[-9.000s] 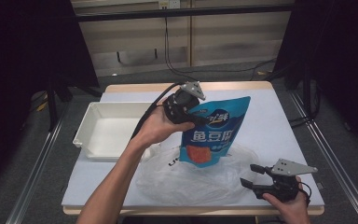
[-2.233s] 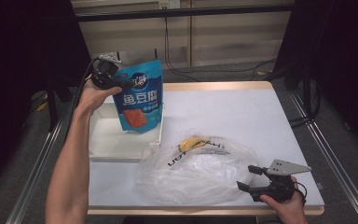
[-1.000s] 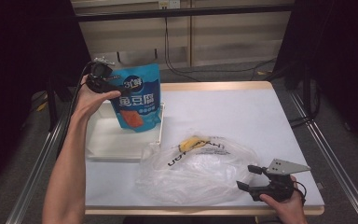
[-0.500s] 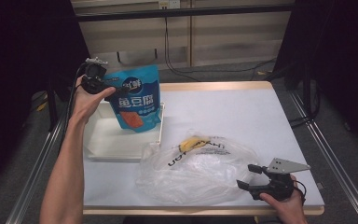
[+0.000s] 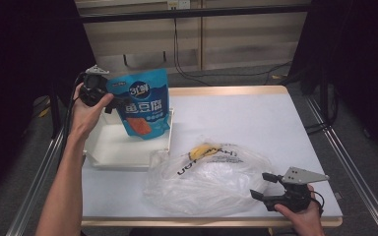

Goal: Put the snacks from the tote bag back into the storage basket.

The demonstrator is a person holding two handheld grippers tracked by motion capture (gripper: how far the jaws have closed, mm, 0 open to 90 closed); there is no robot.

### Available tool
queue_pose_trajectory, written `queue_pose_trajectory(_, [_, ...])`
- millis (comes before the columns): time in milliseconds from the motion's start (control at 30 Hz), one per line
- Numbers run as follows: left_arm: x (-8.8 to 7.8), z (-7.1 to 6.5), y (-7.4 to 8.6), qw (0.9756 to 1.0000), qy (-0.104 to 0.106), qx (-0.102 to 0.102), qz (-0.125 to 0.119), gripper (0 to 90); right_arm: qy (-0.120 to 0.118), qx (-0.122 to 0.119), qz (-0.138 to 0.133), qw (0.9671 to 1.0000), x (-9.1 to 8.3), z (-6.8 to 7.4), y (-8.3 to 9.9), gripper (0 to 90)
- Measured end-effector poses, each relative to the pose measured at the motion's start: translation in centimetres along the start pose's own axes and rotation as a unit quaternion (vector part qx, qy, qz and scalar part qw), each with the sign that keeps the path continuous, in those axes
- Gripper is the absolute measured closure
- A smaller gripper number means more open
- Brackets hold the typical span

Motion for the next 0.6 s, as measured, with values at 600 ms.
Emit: queue_pose_trajectory(600, [-3.5, -1.8, 4.4, 0.9959, 0.022, -0.057, -0.066, 9.9, 0.012, 0.003, -0.013, 0.9998, -0.2, -0.3, -0.3, 25.2])
Point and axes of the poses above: each handheld gripper's, and its own axes: x roughly forward along the jaws, y roughly out of its underside, z roughly to its left, the point moved 7 cm from there along x, roughly forward along the jaws, and after that the axes turned 5 degrees about -y, right-handed, at the moved point
